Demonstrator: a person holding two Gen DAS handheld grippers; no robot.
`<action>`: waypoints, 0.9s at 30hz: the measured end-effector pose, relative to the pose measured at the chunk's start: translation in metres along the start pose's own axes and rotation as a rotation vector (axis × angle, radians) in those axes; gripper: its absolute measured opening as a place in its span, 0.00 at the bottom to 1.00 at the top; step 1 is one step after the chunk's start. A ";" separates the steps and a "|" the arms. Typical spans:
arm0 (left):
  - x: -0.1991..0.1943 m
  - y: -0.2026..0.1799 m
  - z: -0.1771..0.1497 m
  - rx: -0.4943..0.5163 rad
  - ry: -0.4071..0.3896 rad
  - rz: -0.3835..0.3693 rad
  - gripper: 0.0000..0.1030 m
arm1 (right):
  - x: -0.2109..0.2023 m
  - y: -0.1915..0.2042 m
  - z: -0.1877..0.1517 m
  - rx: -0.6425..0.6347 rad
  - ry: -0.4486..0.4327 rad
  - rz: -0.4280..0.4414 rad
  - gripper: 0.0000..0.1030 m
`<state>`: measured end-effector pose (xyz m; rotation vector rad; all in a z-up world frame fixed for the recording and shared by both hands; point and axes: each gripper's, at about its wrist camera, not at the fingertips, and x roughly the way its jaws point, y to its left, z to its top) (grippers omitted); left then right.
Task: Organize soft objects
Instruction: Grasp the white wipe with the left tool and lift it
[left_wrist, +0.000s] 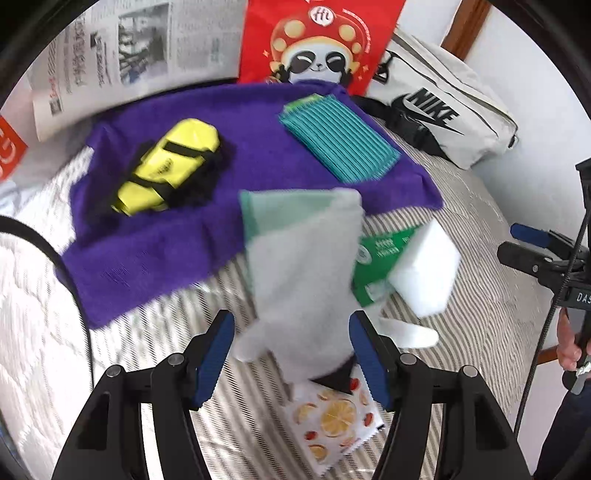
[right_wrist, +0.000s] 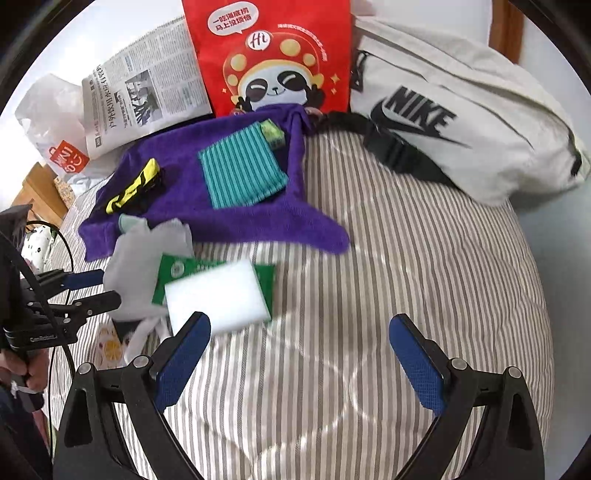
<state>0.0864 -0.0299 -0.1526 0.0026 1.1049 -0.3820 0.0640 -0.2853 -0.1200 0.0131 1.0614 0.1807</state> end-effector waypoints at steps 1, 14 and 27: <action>0.000 -0.002 -0.003 0.005 -0.012 -0.020 0.20 | -0.001 -0.002 -0.003 0.003 0.002 0.002 0.94; -0.032 -0.002 -0.029 0.009 -0.053 -0.043 0.07 | -0.001 -0.001 -0.016 0.006 0.011 0.041 0.94; -0.065 0.061 -0.066 -0.060 -0.044 0.066 0.07 | 0.019 0.026 -0.018 -0.055 0.033 0.079 0.94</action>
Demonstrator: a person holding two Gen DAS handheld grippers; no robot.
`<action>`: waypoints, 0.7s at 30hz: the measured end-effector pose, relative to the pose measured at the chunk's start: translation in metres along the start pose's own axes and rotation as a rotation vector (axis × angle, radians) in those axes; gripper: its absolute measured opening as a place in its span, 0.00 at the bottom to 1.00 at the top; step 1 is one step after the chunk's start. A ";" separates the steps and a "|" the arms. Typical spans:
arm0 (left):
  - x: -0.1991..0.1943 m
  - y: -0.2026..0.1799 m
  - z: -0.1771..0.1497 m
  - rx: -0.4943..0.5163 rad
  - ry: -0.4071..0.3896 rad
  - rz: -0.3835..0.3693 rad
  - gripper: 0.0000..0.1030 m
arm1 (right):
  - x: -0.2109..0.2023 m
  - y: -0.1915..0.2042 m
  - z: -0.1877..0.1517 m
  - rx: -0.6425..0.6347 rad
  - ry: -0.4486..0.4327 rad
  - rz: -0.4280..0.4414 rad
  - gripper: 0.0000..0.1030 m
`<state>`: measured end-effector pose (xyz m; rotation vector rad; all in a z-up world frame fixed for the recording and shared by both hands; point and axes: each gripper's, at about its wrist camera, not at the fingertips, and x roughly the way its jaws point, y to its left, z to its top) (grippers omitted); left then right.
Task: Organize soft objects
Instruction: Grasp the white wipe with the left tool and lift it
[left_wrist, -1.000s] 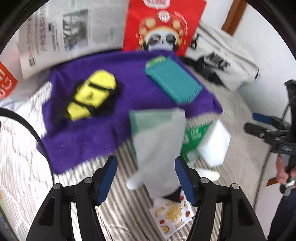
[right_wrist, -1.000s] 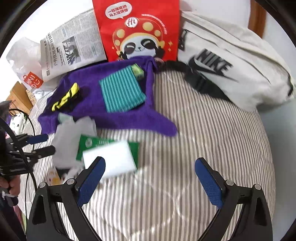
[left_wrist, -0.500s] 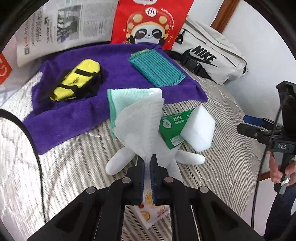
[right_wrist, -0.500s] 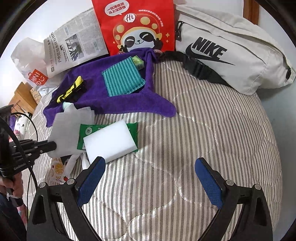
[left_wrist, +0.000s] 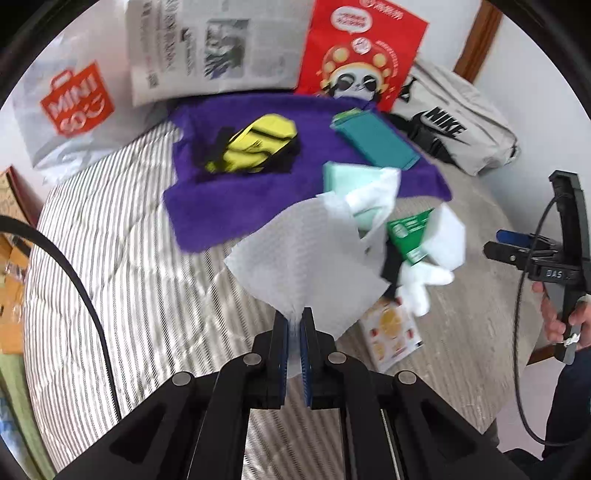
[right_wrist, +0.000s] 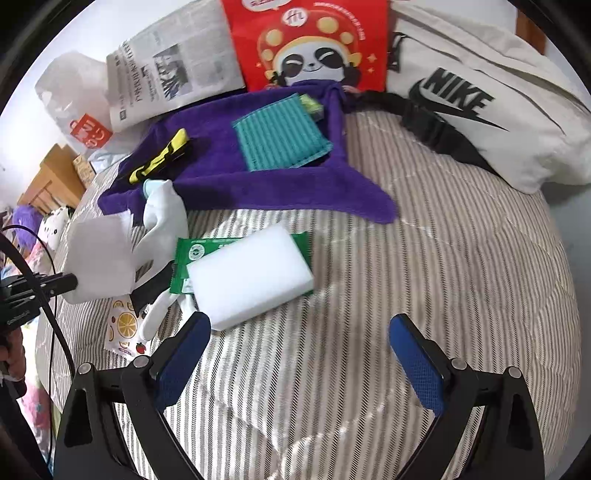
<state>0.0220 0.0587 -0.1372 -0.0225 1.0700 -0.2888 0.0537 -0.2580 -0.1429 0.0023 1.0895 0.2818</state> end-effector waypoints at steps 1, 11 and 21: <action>0.005 0.000 -0.001 -0.005 0.006 -0.005 0.07 | 0.002 0.002 0.001 -0.007 0.001 -0.005 0.94; 0.045 -0.006 0.016 -0.043 0.010 -0.015 0.51 | 0.007 0.007 0.007 -0.027 0.014 -0.015 0.94; 0.065 -0.040 0.018 0.128 0.040 0.116 0.28 | 0.014 0.004 0.006 -0.033 0.031 -0.030 0.94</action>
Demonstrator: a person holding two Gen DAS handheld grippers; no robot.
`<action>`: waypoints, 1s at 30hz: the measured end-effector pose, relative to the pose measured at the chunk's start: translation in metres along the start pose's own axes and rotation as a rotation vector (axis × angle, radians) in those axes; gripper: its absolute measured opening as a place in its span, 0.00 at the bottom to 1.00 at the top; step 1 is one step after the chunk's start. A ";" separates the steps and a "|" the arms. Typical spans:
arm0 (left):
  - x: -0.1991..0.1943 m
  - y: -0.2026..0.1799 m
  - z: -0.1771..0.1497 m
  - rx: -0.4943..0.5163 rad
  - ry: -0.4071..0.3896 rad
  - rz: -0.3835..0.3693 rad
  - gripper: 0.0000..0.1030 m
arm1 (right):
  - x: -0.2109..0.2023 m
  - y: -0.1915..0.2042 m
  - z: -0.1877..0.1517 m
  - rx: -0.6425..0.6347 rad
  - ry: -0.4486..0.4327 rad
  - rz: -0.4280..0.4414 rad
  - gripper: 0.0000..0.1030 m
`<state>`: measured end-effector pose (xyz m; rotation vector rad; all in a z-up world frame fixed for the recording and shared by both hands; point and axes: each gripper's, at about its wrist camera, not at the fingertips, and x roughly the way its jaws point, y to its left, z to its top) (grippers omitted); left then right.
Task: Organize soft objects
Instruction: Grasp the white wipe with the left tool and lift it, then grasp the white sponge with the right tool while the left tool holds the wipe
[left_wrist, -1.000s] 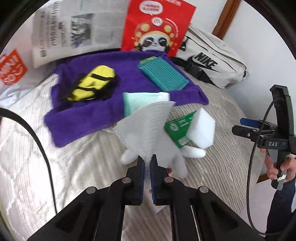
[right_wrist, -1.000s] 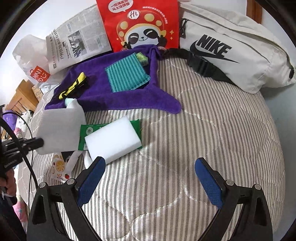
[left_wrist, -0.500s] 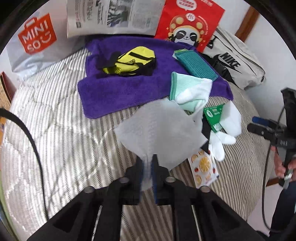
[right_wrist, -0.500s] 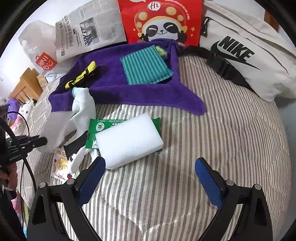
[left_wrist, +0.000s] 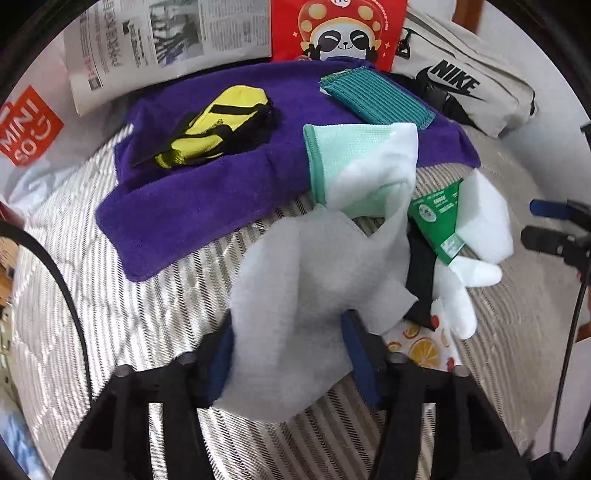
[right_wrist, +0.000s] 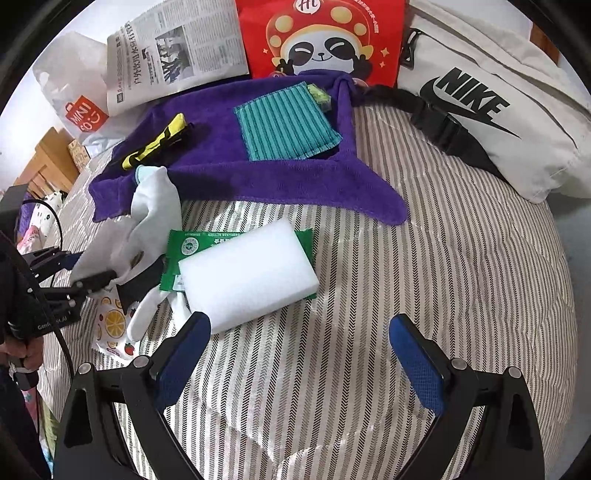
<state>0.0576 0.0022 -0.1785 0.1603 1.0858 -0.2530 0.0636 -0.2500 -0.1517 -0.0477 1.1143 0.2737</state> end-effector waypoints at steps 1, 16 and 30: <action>-0.002 0.002 -0.001 -0.002 0.000 -0.016 0.11 | 0.000 0.000 0.000 0.001 0.000 0.002 0.94; -0.019 0.039 -0.027 -0.103 0.033 -0.023 0.07 | 0.018 0.023 0.004 -0.081 -0.003 0.023 0.94; -0.017 0.036 -0.029 -0.112 0.027 -0.032 0.07 | 0.032 0.050 0.014 -0.155 0.000 0.018 0.94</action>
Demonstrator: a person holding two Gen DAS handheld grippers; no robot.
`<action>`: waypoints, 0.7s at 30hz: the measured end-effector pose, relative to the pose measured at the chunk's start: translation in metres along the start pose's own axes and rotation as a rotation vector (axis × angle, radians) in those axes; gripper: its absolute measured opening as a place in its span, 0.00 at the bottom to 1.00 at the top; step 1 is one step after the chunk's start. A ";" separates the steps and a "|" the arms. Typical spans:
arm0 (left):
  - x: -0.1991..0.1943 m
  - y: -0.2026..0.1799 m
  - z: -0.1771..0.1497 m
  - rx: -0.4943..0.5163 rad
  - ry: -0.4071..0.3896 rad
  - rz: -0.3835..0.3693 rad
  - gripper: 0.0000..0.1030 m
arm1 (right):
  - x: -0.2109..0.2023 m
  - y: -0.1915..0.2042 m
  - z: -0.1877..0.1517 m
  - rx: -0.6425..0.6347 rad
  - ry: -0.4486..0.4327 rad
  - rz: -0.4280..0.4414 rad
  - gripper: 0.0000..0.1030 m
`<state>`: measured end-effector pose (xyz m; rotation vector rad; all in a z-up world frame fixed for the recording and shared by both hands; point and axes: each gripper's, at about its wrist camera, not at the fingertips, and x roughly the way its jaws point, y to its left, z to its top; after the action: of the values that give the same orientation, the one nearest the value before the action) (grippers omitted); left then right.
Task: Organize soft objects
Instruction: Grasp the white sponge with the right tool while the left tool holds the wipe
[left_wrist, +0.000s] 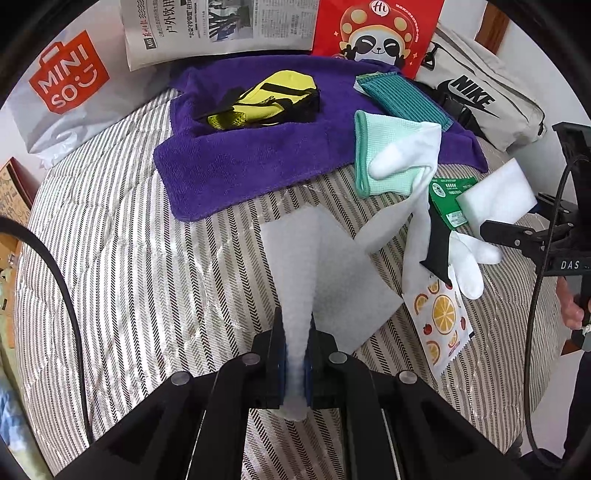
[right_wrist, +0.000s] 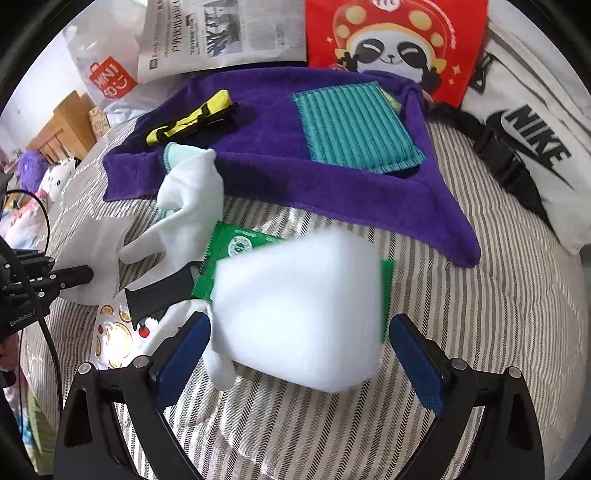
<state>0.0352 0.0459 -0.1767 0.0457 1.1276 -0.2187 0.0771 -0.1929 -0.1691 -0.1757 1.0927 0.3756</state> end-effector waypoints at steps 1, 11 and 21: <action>0.000 0.000 0.000 0.001 0.000 0.000 0.07 | 0.000 0.002 0.001 -0.006 0.000 -0.007 0.94; -0.002 0.003 -0.001 -0.011 -0.006 -0.014 0.07 | 0.011 -0.005 0.000 0.058 0.017 0.016 0.82; -0.008 0.012 -0.007 -0.054 -0.016 -0.074 0.07 | -0.023 -0.025 -0.010 0.117 -0.035 0.009 0.82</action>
<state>0.0275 0.0600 -0.1735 -0.0453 1.1195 -0.2540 0.0685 -0.2237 -0.1543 -0.0602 1.0775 0.3201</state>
